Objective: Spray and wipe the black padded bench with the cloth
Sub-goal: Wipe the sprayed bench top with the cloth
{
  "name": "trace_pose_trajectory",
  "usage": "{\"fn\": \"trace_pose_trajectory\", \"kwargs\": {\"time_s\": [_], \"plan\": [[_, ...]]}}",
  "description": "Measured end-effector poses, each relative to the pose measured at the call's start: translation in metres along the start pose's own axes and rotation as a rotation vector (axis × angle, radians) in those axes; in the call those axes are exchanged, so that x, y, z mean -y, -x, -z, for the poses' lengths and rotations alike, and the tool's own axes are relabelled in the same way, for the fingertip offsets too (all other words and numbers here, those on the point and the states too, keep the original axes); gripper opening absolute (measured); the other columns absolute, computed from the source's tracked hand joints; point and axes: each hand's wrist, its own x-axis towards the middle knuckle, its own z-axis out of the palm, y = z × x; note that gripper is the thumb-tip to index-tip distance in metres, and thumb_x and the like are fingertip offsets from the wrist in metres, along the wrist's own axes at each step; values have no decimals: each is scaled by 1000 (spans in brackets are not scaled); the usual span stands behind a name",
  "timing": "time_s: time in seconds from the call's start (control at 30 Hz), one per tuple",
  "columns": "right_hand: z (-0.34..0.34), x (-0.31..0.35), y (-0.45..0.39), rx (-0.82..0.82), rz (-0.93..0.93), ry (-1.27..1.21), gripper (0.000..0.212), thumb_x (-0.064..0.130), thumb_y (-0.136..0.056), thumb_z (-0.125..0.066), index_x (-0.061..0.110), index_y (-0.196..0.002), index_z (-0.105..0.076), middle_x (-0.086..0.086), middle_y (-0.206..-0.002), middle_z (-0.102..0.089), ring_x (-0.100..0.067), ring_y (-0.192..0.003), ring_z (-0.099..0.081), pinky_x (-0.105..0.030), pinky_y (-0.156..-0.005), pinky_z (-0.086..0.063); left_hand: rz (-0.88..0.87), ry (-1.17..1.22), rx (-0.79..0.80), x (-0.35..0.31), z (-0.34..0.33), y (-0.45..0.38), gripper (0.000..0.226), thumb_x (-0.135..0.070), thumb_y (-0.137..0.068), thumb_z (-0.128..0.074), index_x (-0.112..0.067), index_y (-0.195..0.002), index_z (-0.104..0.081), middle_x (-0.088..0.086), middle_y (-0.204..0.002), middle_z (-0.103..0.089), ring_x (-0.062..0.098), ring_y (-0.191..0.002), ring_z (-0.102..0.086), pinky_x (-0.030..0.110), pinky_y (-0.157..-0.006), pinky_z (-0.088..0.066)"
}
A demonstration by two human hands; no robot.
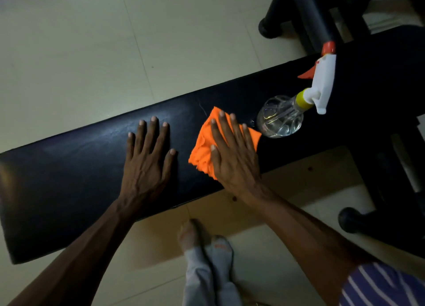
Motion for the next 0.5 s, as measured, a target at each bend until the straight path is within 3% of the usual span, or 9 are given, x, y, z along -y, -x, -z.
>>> {"fn": "trace_pose_trajectory", "kwargs": {"time_s": [0.1, 0.23, 0.3, 0.43, 0.5], "plan": [[-8, -11, -49, -7, -35, 64, 59, 34, -112, -28, 17, -168, -20, -6, -178, -12, -28, -166, -9, -51, -133, -11, 11, 18, 10, 3, 2, -4, 65, -50, -110, -25, -27, -169, -9, 3, -178, 0, 24, -165, 7, 54, -133, -4], [-11, 9, -98, -46, -260, 46, 61, 34, -110, -26, 19, -169, -18, -6, -178, -9, -30, -166, -5, -52, -134, -7, -3, -7, 32, 7, 6, -6, 66, -48, -110, -26, -25, -169, -10, 6, -178, -1, 27, -165, 5, 55, -132, -5], [-18, 27, -78, -23, -188, 29, 59, 33, -112, -25, 19, -169, -18, -8, -178, -9, -32, -166, -4, -53, -133, -6, 1, 7, 40, 10, 9, -7, 65, -48, -110, -27, -24, -169, -11, 6, -178, -1, 27, -165, 5, 55, -133, -5], [-18, 6, -29, 74, 183, 97, 58, 33, -112, -29, 18, -168, -22, -8, -178, -12, -30, -166, -7, -52, -133, -12, -9, 25, 53, 13, 14, -8, 65, -48, -110, -26, -22, -169, -13, 6, -178, -2, 28, -165, 4, 55, -132, -5], [-14, -11, -36, 49, 144, 87, 58, 34, -113, -31, 19, -168, -23, -6, -178, -14, -28, -166, -9, -51, -133, -14, -11, 25, 60, 14, 15, -8, 65, -48, -110, -26, -24, -169, -11, 5, -178, -1, 27, -165, 6, 55, -133, -4]]}}
